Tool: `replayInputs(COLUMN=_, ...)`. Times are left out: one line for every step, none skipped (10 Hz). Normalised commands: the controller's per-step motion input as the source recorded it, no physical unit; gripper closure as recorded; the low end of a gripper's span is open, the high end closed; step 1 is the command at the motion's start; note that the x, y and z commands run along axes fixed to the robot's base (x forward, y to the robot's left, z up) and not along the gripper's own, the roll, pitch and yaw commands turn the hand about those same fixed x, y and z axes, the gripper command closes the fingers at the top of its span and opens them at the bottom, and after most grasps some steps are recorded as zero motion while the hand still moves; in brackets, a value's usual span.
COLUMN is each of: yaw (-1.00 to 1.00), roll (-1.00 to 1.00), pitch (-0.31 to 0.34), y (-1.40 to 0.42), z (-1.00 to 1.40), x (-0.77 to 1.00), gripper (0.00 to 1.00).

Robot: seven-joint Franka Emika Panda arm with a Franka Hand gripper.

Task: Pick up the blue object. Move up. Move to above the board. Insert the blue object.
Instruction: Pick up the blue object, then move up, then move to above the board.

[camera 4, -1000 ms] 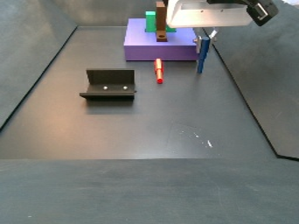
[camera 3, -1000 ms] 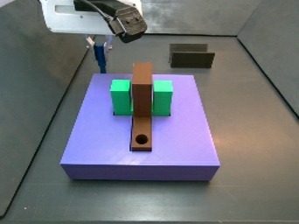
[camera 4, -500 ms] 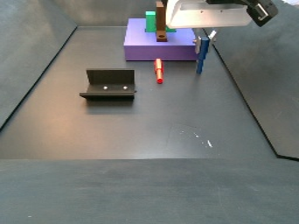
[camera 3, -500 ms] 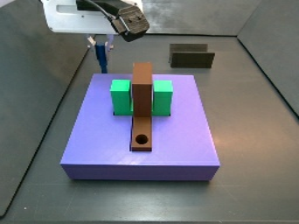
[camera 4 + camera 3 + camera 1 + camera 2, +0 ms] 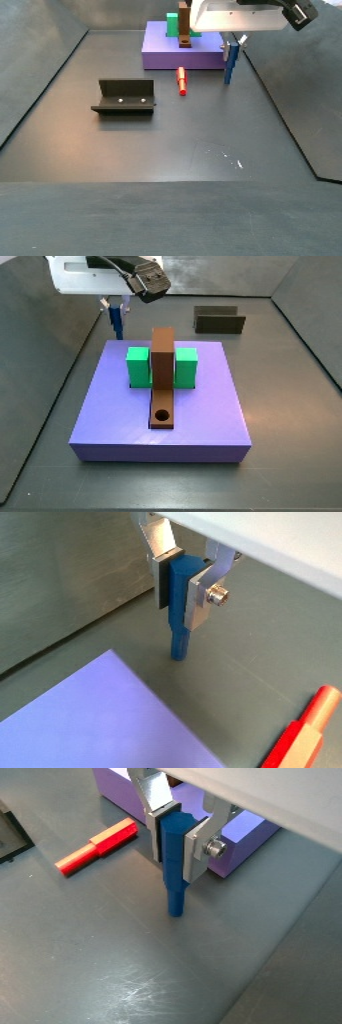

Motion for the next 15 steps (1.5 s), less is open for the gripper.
replayInputs(yaw=0.0, roll=0.0, pitch=0.0, y=0.0, z=0.0, x=0.0, gripper=1.0)
replayInputs(yaw=0.0, roll=0.0, pitch=0.0, y=0.0, z=0.0, x=0.0, gripper=1.0)
replayInputs(yaw=0.0, roll=0.0, pitch=0.0, y=0.0, z=0.83, x=0.0, gripper=1.0)
replayInputs(yaw=0.01, roll=0.02, pitch=0.029, y=0.07, z=0.84, x=-0.05, gripper=1.0)
replayInputs(yaw=0.01, roll=-0.01, pitch=0.064, y=0.04, z=0.68, x=-0.1, gripper=1.0)
replayInputs(yaw=0.0, roll=-0.06, pitch=0.055, y=0.01, z=0.5, x=-0.08, gripper=1.0)
replayInputs(yaw=0.0, roll=0.0, pitch=0.0, y=0.0, z=1.4, x=0.0, gripper=1.0)
replayInputs(yaw=0.0, roll=0.0, pitch=0.025, y=-0.01, z=1.4, x=-0.01, gripper=1.0)
replayInputs(yaw=-0.01, roll=-0.03, pitch=0.042, y=-0.02, z=1.4, x=-0.05, gripper=1.0)
replayInputs(yaw=-0.01, roll=-0.06, pitch=0.021, y=0.0, z=1.4, x=-0.01, gripper=1.0)
replayInputs(yaw=0.0, roll=-0.05, pitch=0.058, y=-0.02, z=1.4, x=0.04, gripper=1.0)
replayInputs(yaw=-0.01, roll=-0.04, pitch=0.098, y=0.0, z=0.74, x=0.02, gripper=1.0)
replayInputs(yaw=0.0, roll=-0.04, pitch=0.058, y=0.01, z=0.28, x=0.02, gripper=1.0)
replayInputs(yaw=-0.31, roll=-0.16, pitch=0.277, y=-1.4, z=0.41, x=1.08, gripper=1.0)
replayInputs(yaw=-0.26, roll=-0.1, pitch=0.321, y=-1.4, z=0.37, x=1.08, gripper=1.0)
